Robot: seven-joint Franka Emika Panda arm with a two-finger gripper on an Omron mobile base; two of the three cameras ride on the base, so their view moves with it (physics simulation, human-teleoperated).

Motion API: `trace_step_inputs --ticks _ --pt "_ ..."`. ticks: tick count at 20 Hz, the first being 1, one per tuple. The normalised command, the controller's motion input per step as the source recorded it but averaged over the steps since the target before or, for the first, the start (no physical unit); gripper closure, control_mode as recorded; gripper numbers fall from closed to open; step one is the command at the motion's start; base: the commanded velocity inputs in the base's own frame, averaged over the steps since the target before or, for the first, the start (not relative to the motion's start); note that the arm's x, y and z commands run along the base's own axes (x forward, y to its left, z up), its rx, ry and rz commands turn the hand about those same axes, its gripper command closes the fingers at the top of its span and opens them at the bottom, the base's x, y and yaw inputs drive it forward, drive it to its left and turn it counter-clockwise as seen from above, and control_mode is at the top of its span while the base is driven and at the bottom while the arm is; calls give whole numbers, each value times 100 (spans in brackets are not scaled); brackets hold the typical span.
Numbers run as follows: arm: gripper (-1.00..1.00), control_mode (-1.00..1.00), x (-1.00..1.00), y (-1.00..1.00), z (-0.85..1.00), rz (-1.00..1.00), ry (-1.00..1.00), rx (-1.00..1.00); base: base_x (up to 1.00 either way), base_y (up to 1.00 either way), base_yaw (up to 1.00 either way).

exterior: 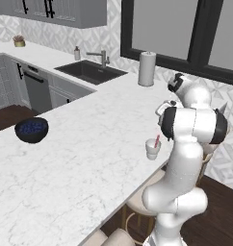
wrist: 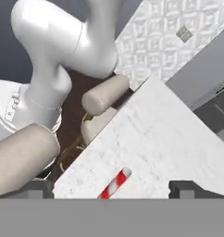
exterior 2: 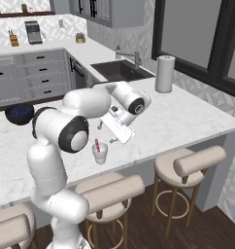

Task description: Take a straw from the drawer in front and place it inside the glass cup on the dining counter.

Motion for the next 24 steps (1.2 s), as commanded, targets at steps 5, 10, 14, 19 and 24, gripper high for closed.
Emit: trace_step_inputs --ticks 5,10,14,19,24 --pt "-100 -100 -92 47 -13 0 -100 -74 0 0 0" --pt "-100 -100 -83 59 -19 0 -100 -67 0 0 0" --pt "-100 -100 -79 57 -18 0 -100 -45 0 0 0" --pt "-100 -100 -46 12 -75 0 -91 -5 0 0 0" --pt "-100 -100 -18 0 -71 0 -77 2 0 0 0"
